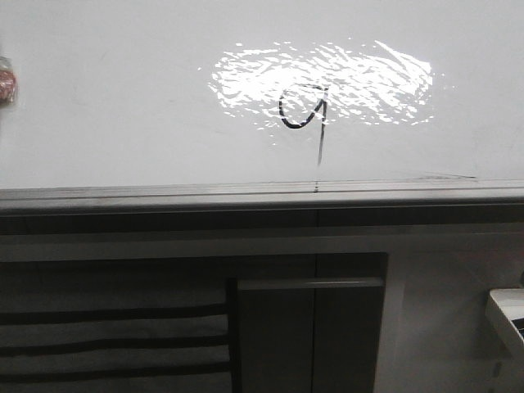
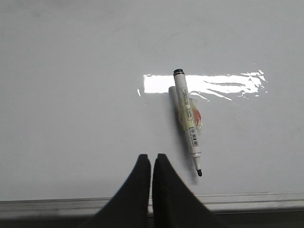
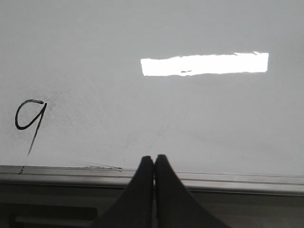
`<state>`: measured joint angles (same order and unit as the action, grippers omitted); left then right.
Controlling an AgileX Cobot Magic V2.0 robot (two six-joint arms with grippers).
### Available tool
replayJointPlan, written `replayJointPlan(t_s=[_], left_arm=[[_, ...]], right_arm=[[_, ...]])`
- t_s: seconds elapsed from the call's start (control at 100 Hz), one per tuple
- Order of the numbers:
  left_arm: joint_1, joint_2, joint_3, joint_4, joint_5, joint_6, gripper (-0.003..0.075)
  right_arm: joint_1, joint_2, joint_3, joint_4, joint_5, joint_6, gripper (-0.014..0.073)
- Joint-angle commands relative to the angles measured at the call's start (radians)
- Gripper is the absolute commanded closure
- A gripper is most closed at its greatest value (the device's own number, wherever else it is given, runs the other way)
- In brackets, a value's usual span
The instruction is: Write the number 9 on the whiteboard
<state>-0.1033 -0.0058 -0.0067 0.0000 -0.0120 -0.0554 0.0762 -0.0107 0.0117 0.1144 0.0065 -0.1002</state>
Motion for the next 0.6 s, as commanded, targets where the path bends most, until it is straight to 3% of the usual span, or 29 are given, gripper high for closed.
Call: replayJointPlan(t_s=[0.0,0.15,0.27,0.59], left_arm=[[0.001,-0.027,0.029,-0.011,-0.078,-0.008,0.0741],[0.001,-0.027,0.029,-0.011,-0.078,-0.008,0.0741],[0.001,-0.027,0.029,-0.011,-0.078,-0.008,0.0741],[0.001,-0.027,0.029,-0.011,-0.078,-0.008,0.0741]], right_arm=[[-0.008,-0.018,0.027,0.003,-0.086,-0.004,0.0666],[-0.008,-0.018,0.027,-0.007,-0.089,0.014,0.0666],[-0.008,-0.018,0.027,-0.192,-0.117,0.237,0.0666],[-0.008,-0.018,0.027,-0.194,-0.122,0.241,0.0666]])
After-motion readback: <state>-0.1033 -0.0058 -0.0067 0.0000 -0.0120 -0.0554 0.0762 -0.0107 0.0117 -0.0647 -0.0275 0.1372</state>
